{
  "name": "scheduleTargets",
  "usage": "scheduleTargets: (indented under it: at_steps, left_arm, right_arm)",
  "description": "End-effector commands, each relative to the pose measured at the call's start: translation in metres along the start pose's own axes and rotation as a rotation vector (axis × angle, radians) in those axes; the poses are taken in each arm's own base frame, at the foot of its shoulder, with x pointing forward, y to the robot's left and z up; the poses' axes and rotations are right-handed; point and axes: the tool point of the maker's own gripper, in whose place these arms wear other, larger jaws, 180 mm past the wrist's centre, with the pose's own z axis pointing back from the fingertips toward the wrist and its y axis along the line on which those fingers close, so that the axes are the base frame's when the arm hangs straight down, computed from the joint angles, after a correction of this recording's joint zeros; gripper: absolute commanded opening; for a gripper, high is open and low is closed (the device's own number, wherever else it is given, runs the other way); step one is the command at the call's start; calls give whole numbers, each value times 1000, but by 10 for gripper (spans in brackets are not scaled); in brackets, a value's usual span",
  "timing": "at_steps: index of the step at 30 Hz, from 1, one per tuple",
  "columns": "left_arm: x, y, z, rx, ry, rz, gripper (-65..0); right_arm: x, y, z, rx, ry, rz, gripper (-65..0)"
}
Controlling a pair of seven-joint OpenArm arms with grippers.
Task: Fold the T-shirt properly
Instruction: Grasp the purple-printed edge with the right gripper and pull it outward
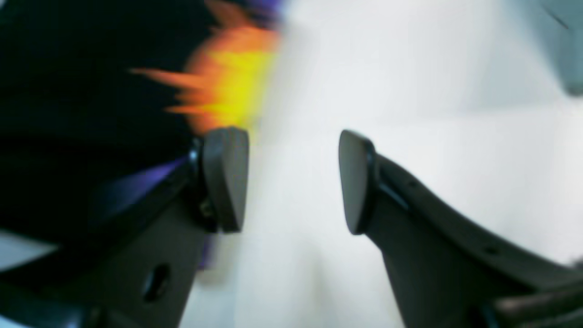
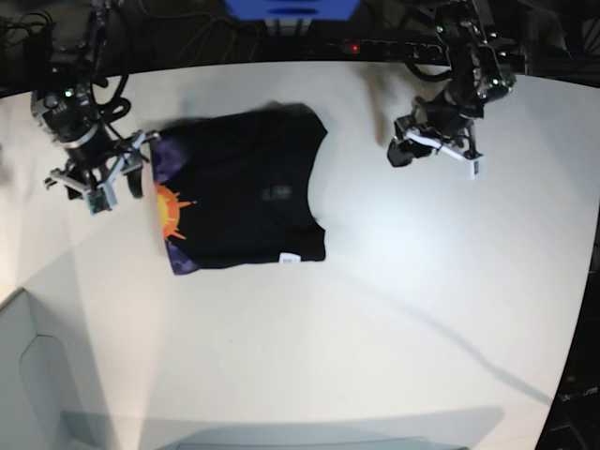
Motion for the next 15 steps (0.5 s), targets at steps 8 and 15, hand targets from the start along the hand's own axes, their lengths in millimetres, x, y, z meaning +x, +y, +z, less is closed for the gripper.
scheduleTargets:
  at_steps: [8, 15]
  left_arm:
    - [-38, -50, -9, -159, 104, -14, -357]
    - [-26, -34, -3, -128, 104, -71, -357]
  right_arm:
    - [-34, 29, -22, 93, 64, -99, -334]
    - [-39, 103, -9, 251, 72, -96, -336]
